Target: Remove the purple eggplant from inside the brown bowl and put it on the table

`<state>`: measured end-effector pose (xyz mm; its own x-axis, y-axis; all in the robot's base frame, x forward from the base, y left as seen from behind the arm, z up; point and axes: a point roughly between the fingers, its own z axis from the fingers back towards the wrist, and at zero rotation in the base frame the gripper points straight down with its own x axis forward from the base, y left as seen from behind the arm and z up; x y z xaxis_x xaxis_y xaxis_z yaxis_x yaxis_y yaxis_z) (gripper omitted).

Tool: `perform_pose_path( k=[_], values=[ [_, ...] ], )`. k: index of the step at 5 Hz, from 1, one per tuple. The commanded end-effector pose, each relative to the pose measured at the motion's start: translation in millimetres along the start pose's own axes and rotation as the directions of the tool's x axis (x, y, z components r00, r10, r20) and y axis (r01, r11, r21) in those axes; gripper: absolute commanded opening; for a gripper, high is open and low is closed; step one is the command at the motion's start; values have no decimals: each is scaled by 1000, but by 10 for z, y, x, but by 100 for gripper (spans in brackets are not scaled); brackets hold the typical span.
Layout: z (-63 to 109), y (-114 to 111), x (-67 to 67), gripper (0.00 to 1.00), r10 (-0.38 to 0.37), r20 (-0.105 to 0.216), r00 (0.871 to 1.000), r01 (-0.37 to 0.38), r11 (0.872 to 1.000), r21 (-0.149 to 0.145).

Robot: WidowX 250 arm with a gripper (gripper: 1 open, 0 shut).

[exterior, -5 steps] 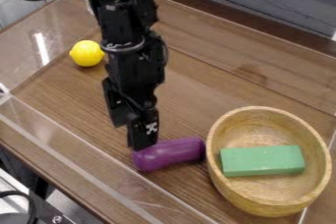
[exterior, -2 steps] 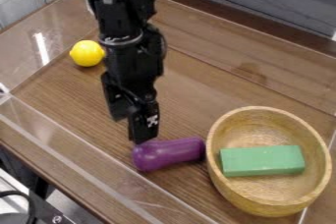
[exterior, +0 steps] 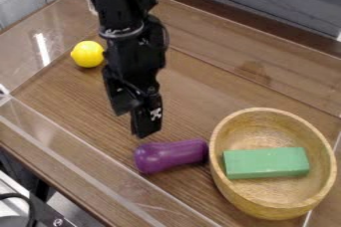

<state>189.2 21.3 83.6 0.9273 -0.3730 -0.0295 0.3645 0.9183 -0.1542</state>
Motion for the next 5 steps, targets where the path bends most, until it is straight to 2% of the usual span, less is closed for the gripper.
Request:
perform_pose_path(
  k=[1, 5],
  values=[
    [172, 52, 79, 100, 10, 65, 998, -12, 999, 37],
    [239, 67, 109, 100, 34, 93, 995, -39, 998, 46]
  ],
)
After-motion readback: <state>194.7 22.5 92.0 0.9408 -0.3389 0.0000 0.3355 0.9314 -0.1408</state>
